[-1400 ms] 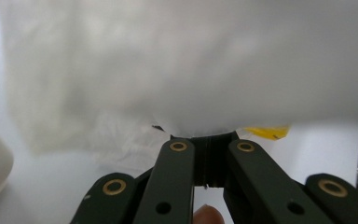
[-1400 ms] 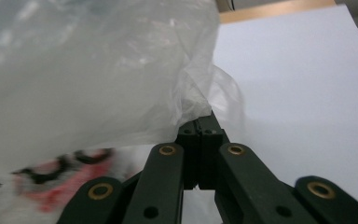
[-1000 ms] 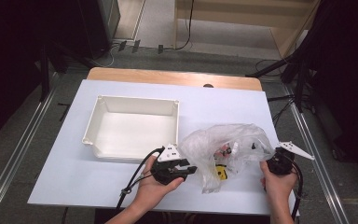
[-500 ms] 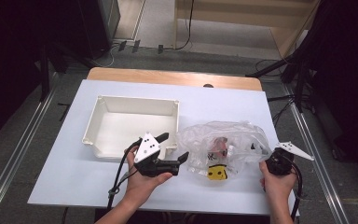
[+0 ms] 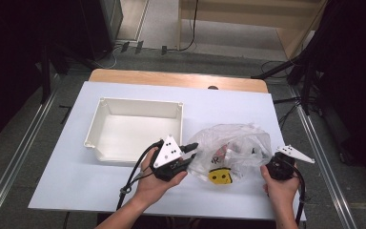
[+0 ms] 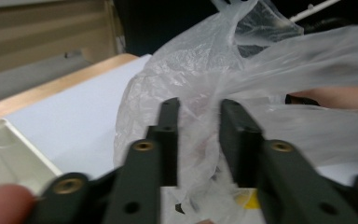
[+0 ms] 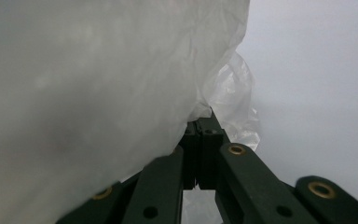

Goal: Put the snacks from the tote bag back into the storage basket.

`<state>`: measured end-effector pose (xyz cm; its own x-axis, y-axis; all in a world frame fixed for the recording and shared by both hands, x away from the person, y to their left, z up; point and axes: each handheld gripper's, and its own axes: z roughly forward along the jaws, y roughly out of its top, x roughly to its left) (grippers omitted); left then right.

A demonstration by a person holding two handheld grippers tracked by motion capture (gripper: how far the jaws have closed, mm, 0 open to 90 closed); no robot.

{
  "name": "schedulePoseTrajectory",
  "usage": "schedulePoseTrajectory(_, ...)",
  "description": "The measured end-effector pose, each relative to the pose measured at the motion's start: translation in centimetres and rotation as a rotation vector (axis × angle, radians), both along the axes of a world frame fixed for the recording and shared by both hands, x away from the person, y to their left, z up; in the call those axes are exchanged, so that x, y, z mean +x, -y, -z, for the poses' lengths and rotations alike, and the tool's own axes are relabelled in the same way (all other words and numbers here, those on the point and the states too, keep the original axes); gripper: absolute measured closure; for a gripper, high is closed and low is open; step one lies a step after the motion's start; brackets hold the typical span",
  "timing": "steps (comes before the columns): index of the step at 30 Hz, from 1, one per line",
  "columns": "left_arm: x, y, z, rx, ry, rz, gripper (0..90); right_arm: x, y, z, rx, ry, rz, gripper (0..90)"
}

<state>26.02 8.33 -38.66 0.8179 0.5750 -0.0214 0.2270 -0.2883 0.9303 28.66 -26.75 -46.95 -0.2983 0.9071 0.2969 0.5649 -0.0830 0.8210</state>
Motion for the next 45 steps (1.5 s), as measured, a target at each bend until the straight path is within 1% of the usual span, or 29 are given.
schedulePoseTrajectory(2, 0.4, 0.1, 0.5, 0.016, -0.031, -0.006, 87.1, 0.0, 0.1, 0.1, -0.003, 0.001, -0.003, 90.0)
schedulePoseTrajectory(4, 0.8, 0.2, 1.1, 0.028, -0.059, -0.019, 89.8, 0.0, 0.2, 0.1, 0.003, -0.004, -0.001, 89.7)
schedulePoseTrajectory(6, 1.1, 0.2, 1.8, 0.034, -0.091, -0.035, 90.0, -0.1, 0.3, 0.1, 0.014, -0.013, -0.005, 86.3)
schedulePoseTrajectory(9, 1.5, 0.5, 2.8, 0.051, -0.126, -0.05, 90.0, -0.2, 0.4, 0.0, 0.03, -0.016, -0.033, 78.2)
schedulePoseTrajectory(11, 1.7, 0.7, 3.5, 0.065, -0.146, -0.055, 89.9, -0.3, 0.5, -0.1, 0.034, -0.013, -0.028, 68.5)
schedulePoseTrajectory(13, 1.9, 0.9, 4.1, 0.076, -0.163, -0.061, 89.2, -0.5, 0.6, -0.3, 0.043, -0.003, -0.03, 61.8)
schedulePoseTrajectory(14, 1.9, 1.0, 4.3, 0.078, -0.169, -0.061, 89.3, -0.6, 0.6, -0.4, 0.042, 0.009, -0.035, 55.7)
schedulePoseTrajectory(15, 2.0, 1.1, 4.5, 0.086, -0.173, -0.064, 89.3, -0.7, 0.5, -0.5, 0.035, 0.02, -0.03, 49.1)
schedulePoseTrajectory(17, 2.0, 1.2, 4.8, 0.088, -0.183, -0.067, 89.3, -0.9, 0.4, -0.9, 0.001, 0.031, -0.013, 39.8)
schedulePoseTrajectory(18, 2.1, 1.3, 5.0, 0.091, -0.187, -0.068, 89.3, -1.1, 0.4, -1.1, 0.0, 0.033, -0.01, 35.8)
schedulePoseTrajectory(19, 2.1, 1.4, 5.1, 0.092, -0.188, -0.067, 89.2, -1.2, 0.4, -1.4, 0.002, 0.037, -0.012, 33.9)
schedulePoseTrajectory(23, 2.2, 1.5, 5.4, 0.104, -0.193, -0.066, 88.6, -1.9, 0.4, -2.7, 0.014, 0.098, -0.031, 32.8)
schedulePoseTrajectory(26, 2.3, 1.6, 5.7, 0.103, -0.201, -0.068, 88.2, -2.4, 0.4, -3.8, 0.019, 0.125, -0.015, 33.5)
schedulePoseTrajectory(28, 2.4, 1.7, 5.8, 0.104, -0.205, -0.069, 88.0, -2.7, 0.6, -4.4, 0.037, 0.139, -0.003, 34.0)
schedulePoseTrajectory(31, 2.4, 1.7, 6.0, 0.095, -0.213, -0.072, 88.2, -3.1, 0.7, -5.3, 0.036, 0.161, 0.008, 35.6)
schedulePoseTrajectory(33, 2.5, 1.7, 6.0, 0.097, -0.216, -0.073, 88.4, -3.4, 0.6, -5.8, 0.03, 0.175, -0.005, 37.5)
schedulePoseTrajectory(35, 2.5, 1.8, 6.1, 0.097, -0.218, -0.074, 88.7, -3.6, 0.2, -6.2, 0.002, 0.202, -0.027, 37.0)
schedulePoseTrajectory(37, 2.5, 1.8, 6.2, 0.104, -0.218, -0.074, 88.9, -3.7, -0.3, -6.7, -0.013, 0.222, -0.044, 35.5)
schedulePoseTrajectory(38, 2.5, 1.9, 6.2, 0.105, -0.22, -0.074, 89.0, -3.8, -0.5, -6.9, -0.009, 0.229, -0.051, 34.5)
schedulePoseTrajectory(41, 2.4, 2.0, 6.4, 0.112, -0.223, -0.07, 89.6, -3.8, -1.1, -7.7, -0.003, 0.272, -0.062, 33.3)
schedulePoseTrajectory(42, 2.4, 2.0, 6.4, 0.118, -0.224, -0.068, 90.0, -3.9, -1.4, -7.9, 0.0, 0.278, -0.064, 33.4)
schedulePoseTrajectory(43, 2.4, 2.1, 6.6, 0.117, -0.228, -0.065, 90.0, -3.8, -1.6, -8.0, -0.003, 0.291, -0.065, 34.3)
schedulePoseTrajectory(45, 2.4, 2.1, 6.8, 0.123, -0.229, -0.06, 90.0, -3.6, -2.1, -7.9, -0.003, 0.299, -0.068, 42.1)
